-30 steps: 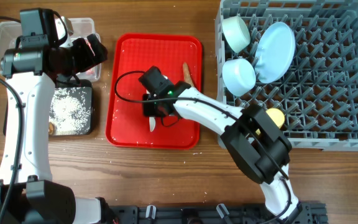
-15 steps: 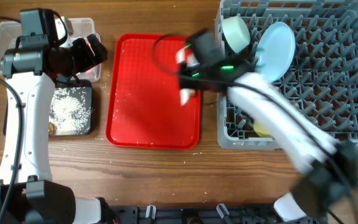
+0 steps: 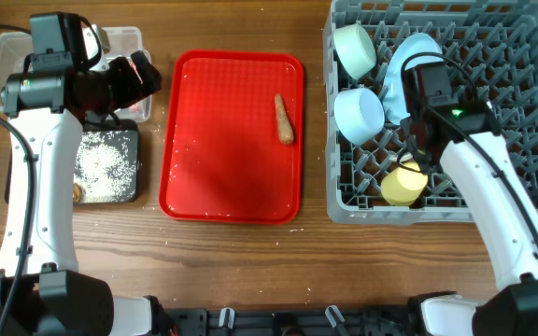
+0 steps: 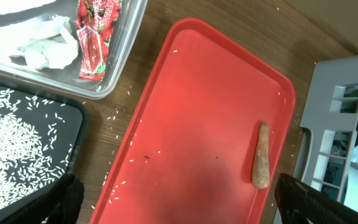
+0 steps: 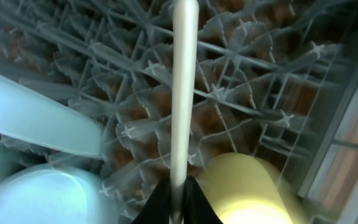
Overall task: Sort waste into correct bins and load items into the dishwasher rack
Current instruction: 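Carry the white spoon to the dish rack and drop it in, then reach the left gripper to the brown scrap on the red tray, grasp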
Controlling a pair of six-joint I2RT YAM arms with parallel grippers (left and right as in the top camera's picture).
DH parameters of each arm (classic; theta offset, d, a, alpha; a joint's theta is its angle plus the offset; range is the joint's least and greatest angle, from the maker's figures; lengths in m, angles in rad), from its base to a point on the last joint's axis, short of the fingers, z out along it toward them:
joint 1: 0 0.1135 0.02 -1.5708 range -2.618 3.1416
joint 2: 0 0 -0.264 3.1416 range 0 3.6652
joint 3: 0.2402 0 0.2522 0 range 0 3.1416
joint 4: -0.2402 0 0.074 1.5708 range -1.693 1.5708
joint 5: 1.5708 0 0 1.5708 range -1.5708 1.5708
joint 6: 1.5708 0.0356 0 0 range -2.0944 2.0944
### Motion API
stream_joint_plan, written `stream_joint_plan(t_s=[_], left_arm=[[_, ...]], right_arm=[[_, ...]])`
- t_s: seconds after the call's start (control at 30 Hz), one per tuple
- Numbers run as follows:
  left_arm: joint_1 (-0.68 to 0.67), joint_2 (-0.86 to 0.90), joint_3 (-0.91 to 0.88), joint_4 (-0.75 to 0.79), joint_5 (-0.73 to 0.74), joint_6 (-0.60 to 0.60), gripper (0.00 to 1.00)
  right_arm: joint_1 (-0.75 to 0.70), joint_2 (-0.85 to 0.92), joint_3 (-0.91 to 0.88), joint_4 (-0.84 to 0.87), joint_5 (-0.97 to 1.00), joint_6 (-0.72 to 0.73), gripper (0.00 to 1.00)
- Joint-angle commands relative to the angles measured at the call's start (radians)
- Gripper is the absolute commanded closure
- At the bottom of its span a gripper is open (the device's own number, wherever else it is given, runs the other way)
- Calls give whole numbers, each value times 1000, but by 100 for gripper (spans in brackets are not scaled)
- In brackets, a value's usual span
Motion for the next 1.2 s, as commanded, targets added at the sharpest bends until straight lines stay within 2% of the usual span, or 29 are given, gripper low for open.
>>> stream_joint_plan(t_s=[0.0, 0.07, 0.1, 0.13, 0.23, 0.37, 0.43, 0.47, 0.53, 0.77, 0.97, 1.17], left_arm=[[5, 0, 6, 3, 1, 2, 0], [5, 0, 6, 3, 1, 2, 0], [5, 0, 6, 3, 1, 2, 0], [5, 0, 6, 3, 1, 2, 0], [5, 0, 6, 3, 1, 2, 0], [5, 0, 6, 3, 1, 2, 0], [5, 0, 6, 3, 1, 2, 0], [5, 0, 6, 3, 1, 2, 0], [5, 0, 6, 3, 1, 2, 0], [5, 0, 6, 3, 1, 2, 0], [5, 0, 6, 79, 6, -3, 0], [4, 0, 6, 93, 74, -10, 2]], right_arm=[[-2, 4, -71, 130, 27, 119, 32], [-2, 3, -71, 133, 27, 90, 4], [-2, 2, -71, 145, 24, 27, 0], [-2, 1, -64, 152, 8, -74, 3], [0, -4, -50, 152, -11, -209, 6], [0, -43, -21, 163, -65, -492, 11], [3, -85, -11, 196, -156, -652, 11], [9, -115, -9, 246, -266, -792, 11], [23, -151, -9, 286, -379, -909, 8], [36, -230, -9, 222, -416, -980, 0], [36, -352, -9, 193, -286, -940, 0], [36, -541, -9, 140, -118, -950, 0]])
